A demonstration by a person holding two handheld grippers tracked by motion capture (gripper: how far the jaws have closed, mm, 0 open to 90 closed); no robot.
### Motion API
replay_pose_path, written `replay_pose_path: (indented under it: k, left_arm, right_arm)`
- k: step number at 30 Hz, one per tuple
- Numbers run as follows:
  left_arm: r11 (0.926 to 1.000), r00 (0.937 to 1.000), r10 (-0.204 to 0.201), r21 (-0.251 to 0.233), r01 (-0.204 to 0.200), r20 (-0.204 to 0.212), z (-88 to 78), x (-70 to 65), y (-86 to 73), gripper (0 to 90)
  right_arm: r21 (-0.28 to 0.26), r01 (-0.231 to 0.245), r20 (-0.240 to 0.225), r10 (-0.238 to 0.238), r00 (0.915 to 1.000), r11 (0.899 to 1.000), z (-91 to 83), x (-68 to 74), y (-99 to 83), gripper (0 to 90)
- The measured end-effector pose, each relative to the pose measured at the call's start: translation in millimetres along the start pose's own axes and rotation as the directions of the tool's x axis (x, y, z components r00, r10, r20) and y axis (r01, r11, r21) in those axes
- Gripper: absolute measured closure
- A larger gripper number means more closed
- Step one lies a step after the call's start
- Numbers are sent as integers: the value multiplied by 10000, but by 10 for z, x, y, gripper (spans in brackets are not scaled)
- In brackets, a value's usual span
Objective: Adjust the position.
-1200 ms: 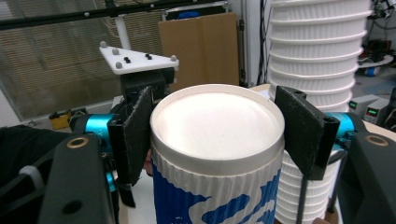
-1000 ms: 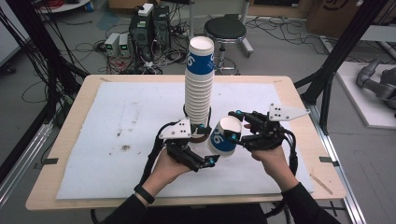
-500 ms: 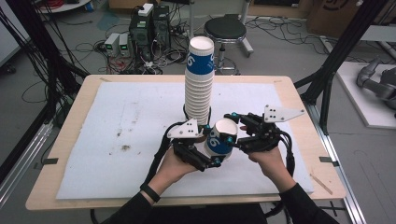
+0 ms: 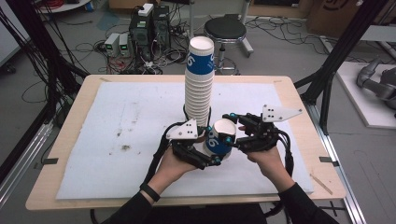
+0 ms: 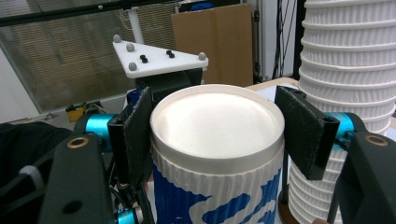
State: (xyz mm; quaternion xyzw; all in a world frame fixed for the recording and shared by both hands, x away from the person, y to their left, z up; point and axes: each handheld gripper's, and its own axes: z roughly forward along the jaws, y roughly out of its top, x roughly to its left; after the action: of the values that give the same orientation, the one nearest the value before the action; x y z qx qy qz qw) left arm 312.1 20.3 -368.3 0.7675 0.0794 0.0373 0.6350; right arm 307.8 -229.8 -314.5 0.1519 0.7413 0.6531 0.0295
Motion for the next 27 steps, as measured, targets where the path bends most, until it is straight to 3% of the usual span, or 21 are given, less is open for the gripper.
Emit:
replay_pose_path:
  k: [9, 13, 19, 22, 25, 27]
  left_arm:
    - [9984, 9997, 220, 510, -226, 129, -71, 16, 72, 209]
    - [9966, 9992, 357, 734, -371, 202, -93, 14, 94, 218]
    - [9892, 9985, 484, 1370, -514, 247, -116, 19, 117, 222]
    - [9791, 9973, 706, 1897, -728, 181, -122, 16, 137, 226]
    - [9690, 9965, 813, 2324, -839, 211, -115, 18, 140, 227]
    - [9631, 9962, 830, 2547, -872, 272, -103, 14, 139, 229]
  right_arm:
    - [16, -121, -174, 121, 9998, 9999, -13, -25, 15, 302]
    - [301, -117, -96, 120, 9999, 9995, -47, -33, 60, 216]
    - [1039, -9, -253, 35, 9997, 9946, -101, -51, 140, 185]
    - [1615, 176, -304, -128, 9995, 9867, -112, -41, 176, 186]
    - [2354, 495, -211, -458, 9987, 9706, -81, -30, 187, 186]
    - [2777, 475, -195, -438, 9989, 9595, -53, -15, 179, 186]
